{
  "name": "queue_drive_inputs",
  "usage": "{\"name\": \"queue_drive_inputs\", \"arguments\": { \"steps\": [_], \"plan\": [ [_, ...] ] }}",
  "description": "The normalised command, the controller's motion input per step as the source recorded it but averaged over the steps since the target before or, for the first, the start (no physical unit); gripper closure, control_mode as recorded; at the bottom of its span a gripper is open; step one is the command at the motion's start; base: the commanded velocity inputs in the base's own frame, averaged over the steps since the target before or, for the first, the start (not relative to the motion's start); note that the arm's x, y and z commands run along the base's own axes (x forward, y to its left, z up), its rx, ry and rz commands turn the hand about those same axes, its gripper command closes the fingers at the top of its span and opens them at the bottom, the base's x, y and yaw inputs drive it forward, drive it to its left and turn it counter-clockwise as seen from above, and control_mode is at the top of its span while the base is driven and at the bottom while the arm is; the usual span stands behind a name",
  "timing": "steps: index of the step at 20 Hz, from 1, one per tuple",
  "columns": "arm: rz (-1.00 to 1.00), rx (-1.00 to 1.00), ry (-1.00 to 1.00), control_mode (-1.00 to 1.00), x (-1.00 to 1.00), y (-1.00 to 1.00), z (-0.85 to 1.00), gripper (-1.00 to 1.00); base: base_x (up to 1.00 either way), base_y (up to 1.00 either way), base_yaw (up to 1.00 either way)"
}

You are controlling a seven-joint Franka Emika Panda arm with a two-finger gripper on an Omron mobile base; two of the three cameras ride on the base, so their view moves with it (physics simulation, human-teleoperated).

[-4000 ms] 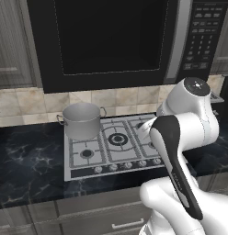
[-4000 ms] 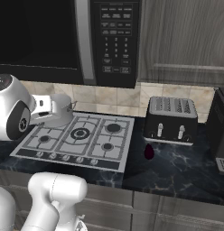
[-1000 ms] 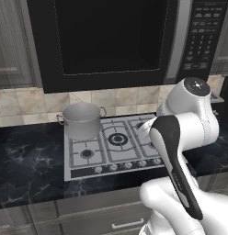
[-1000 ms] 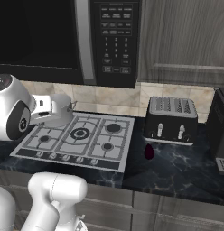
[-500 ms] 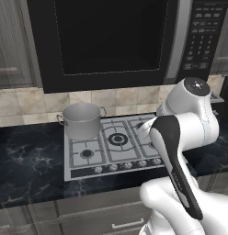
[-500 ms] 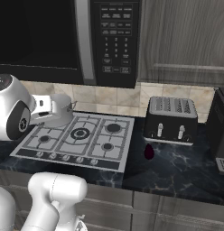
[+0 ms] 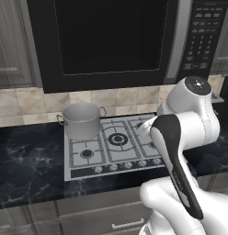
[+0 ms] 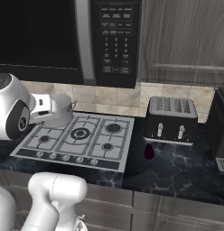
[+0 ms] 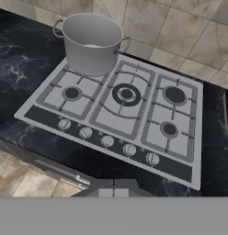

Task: Turn on the burner for the pot on the stove. Wait thirty seconds for the pot to heat up. Then add the eggplant to the pot.

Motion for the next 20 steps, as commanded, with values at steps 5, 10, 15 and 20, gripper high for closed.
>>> {"name": "queue_drive_inputs", "arguments": {
  "steps": [5,10,15,20],
  "plan": [
    [0.0,0.0,0.01,-1.0,0.0,0.0,0.09,1.0,0.0,0.0,0.0],
    [0.0,0.0,0.0,-1.0,0.0,0.0,0.03,1.0,0.0,0.0,0.0],
    [-0.03,0.0,0.0,-1.0,-0.02,0.0,0.0,-1.0,0.0,0.0,0.0],
    [-0.06,0.0,-0.01,-1.0,-0.09,0.0,0.0,-1.0,0.0,0.0,0.0]
  ]
}}
